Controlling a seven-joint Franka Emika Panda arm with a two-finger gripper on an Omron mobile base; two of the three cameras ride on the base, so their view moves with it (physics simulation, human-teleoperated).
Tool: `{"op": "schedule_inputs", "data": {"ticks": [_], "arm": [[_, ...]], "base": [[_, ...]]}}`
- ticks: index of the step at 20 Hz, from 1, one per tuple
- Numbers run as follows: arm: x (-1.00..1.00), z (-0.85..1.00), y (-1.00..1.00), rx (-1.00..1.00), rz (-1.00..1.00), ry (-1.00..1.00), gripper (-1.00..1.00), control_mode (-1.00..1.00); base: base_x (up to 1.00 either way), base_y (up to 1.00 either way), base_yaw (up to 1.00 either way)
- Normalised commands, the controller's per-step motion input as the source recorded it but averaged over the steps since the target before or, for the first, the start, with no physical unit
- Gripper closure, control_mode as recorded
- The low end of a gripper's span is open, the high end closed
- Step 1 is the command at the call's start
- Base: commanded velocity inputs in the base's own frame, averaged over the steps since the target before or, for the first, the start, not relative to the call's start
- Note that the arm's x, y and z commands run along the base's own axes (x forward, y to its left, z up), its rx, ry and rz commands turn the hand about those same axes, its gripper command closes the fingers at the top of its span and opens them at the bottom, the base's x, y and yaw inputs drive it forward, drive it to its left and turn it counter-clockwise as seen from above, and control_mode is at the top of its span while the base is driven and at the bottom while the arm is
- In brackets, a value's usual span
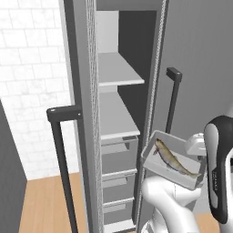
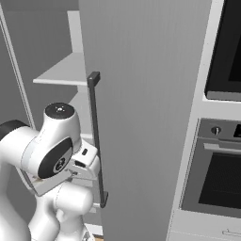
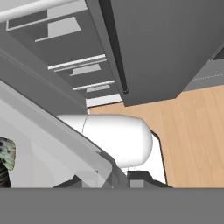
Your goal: Take the meat container that has the fish and place it on the second highest rack of the freezer. Then take the vegetable container that has the avocado and corn and place it on the highest rack of the freezer.
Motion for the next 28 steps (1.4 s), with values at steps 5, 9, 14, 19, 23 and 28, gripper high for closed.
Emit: {"op": "schedule_inputs", "data": {"ticks": [5,9,14,19,23,28], "arm": [[0.00,0.00,0.00,0.00,0.00,0.00,1.00,1.00],[0.00,0.00,0.00,0.00,0.00,0.00,1.00,1.00],[0.00,0.00,0.00,0.00,0.00,0.00,1.00,-1.00],[0.09,-0.22,0.08,0.00,-0.05,0.05,1.00,-1.00],[0.25,-0.22,0.25,0.00,-0.14,0.02,1.00,-1.00],[0.50,0.01,0.06,-0.02,-0.15,0.08,1.00,-1.00]], "base": [[0.00,0.00,0.00],[0.00,0.00,0.00],[0.00,0.00,0.00],[0.00,0.00,0.00],[0.00,0.00,0.00],[0.00,0.00,0.00]]}}
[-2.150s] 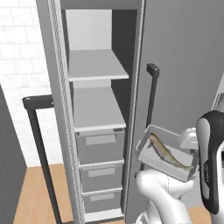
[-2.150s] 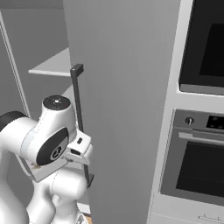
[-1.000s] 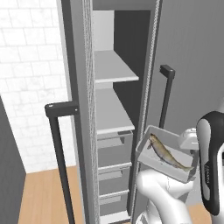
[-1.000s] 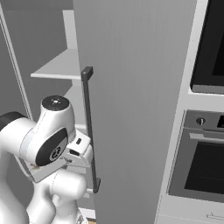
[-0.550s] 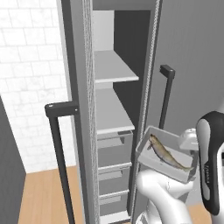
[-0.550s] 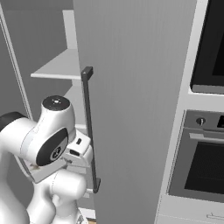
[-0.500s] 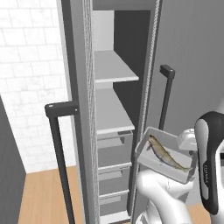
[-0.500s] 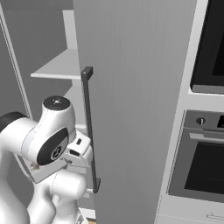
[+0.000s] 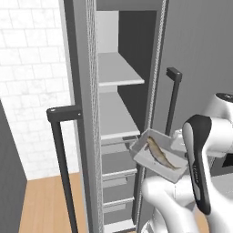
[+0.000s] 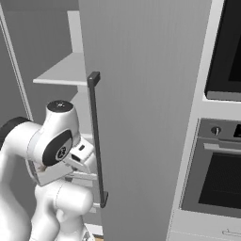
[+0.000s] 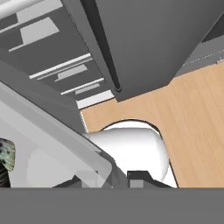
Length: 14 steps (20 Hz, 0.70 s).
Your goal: Take the meat container that has the fish and place it on the second highest rack of the freezer. Then take the vegetable container that has the avocado and corn and place it on the highest rack of the freezer.
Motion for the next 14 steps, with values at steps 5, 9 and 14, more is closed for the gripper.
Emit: {"op": "schedule_inputs", "data": {"ticks": [5,9,14], "arm": [[0.16,0.15,0.18,0.00,-0.19,-0.01,1.00,-1.00],[0.06,0.02,0.36,0.00,-0.19,-0.06,1.00,-1.00],[0.17,-0.17,0.54,0.00,-0.17,-0.08,1.00,-1.00]], "base": [[0.00,0.00,0.00],[0.00,0.00,0.00],[0.00,0.00,0.00]]}}
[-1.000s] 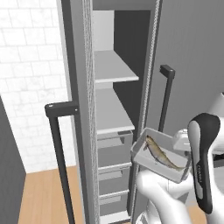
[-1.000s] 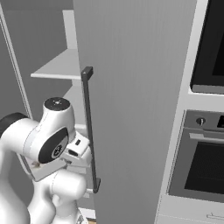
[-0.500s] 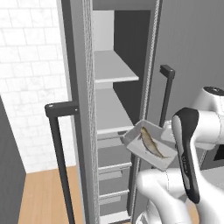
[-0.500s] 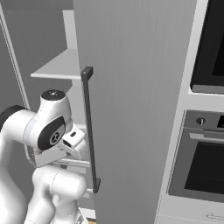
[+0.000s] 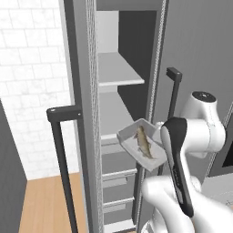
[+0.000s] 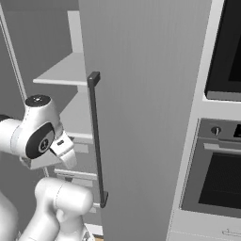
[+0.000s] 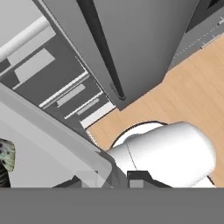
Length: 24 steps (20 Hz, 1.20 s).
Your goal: Take the meat container that has the fish and place it on the second highest rack of the freezer. Then take the vegetable container that has the avocado and corn and place it on the highest rack of the freezer.
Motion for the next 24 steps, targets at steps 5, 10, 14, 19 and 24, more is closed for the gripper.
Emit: {"op": "schedule_inputs", "data": {"ticks": [5,10,14,19,24], "arm": [[0.40,-0.26,0.25,0.02,-0.19,-0.04,1.00,-1.00],[0.53,-0.43,0.00,0.11,-0.17,-0.03,1.00,-1.00],[0.44,-0.06,0.15,0.04,-0.11,-0.01,1.00,-1.00],[0.44,0.00,0.19,0.00,-0.05,0.00,1.00,-1.00],[0.57,0.00,0.02,0.00,-0.04,0.00,1.00,-1.00]], "base": [[0.00,0.00,0.00],[0.00,0.00,0.00],[0.00,0.00,0.00],[0.00,0.00,0.00],[0.00,0.00,0.00]]}}
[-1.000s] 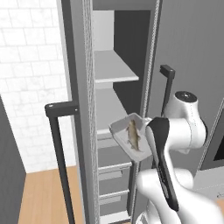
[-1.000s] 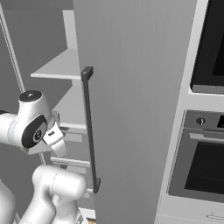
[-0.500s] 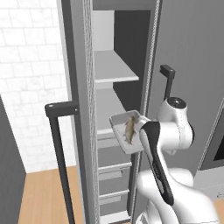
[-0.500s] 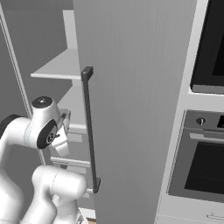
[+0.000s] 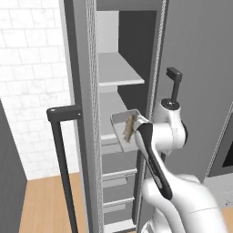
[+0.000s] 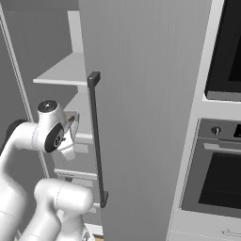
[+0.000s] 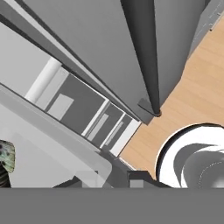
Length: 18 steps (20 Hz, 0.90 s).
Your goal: Take the meat container that has the fish and place it on the second highest rack of the freezer. Then take the vegetable container that has the avocado and corn and place it on the highest rack of the freezer.
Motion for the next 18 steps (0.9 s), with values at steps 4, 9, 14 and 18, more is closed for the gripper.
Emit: {"op": "schedule_inputs", "data": {"ticks": [4,9,14,18], "arm": [[0.61,0.00,0.14,0.00,-0.06,0.00,1.00,-1.00],[0.73,-0.13,0.31,0.00,-0.09,0.00,1.00,-1.00],[0.51,-0.05,0.32,0.00,-0.06,0.00,1.00,-1.00],[0.54,-0.01,0.21,0.00,-0.03,0.00,1.00,-1.00]], "base": [[0.00,0.00,0.00],[0.00,0.00,0.00],[0.00,0.00,0.00],[0.00,0.00,0.00]]}}
